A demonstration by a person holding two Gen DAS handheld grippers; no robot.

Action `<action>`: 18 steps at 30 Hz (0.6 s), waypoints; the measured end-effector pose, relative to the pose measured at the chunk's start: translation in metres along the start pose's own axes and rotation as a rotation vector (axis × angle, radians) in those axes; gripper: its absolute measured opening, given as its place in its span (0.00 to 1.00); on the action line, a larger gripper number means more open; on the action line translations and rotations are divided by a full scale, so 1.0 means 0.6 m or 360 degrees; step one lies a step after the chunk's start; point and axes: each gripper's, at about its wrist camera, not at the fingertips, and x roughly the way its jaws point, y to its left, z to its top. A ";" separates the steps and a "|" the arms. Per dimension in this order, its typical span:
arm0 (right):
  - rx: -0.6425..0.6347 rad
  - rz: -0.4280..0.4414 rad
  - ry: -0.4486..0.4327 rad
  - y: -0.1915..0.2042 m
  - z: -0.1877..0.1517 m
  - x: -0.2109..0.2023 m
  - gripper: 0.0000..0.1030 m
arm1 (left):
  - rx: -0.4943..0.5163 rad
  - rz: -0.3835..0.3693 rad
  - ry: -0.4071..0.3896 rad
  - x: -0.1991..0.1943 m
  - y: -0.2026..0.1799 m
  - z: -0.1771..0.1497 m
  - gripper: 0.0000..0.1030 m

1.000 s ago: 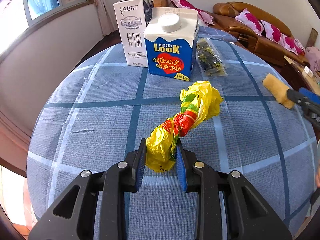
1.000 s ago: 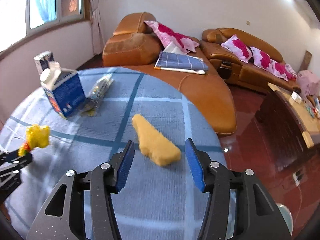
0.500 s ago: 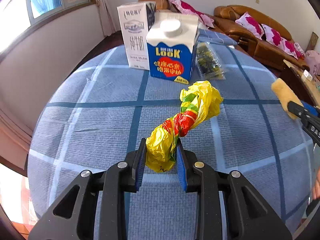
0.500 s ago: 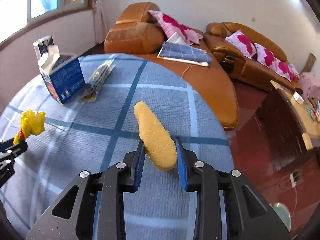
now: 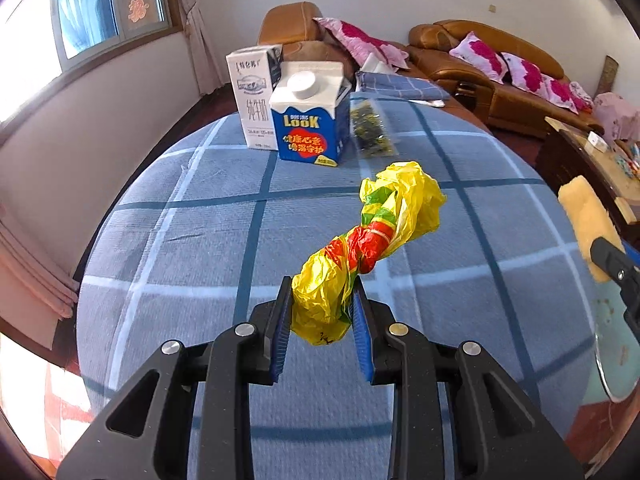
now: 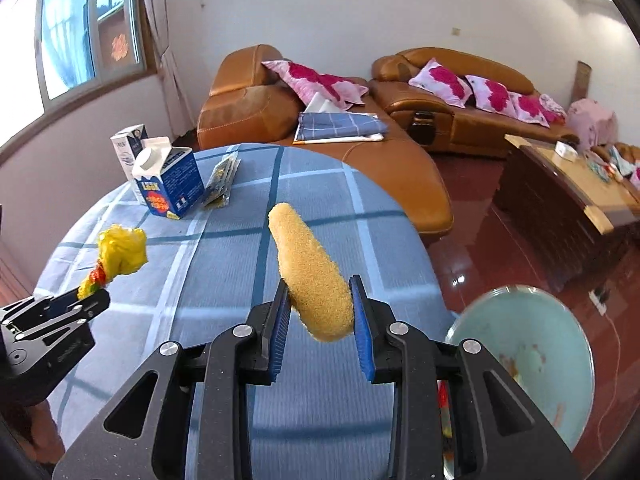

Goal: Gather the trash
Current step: 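Carry the yellow wrapper and sponge over the blue bucket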

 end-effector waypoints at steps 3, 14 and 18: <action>0.0014 -0.0012 -0.0011 -0.004 -0.014 -0.022 0.29 | 0.0017 0.0002 -0.0030 -0.024 -0.009 -0.013 0.27; 0.0088 -0.0060 -0.0072 -0.040 -0.053 -0.086 0.29 | 0.0087 0.0002 -0.0083 -0.076 -0.040 -0.041 0.27; 0.0125 -0.0074 -0.0087 -0.058 -0.067 -0.101 0.29 | 0.0107 -0.0005 -0.0089 -0.091 -0.054 -0.052 0.27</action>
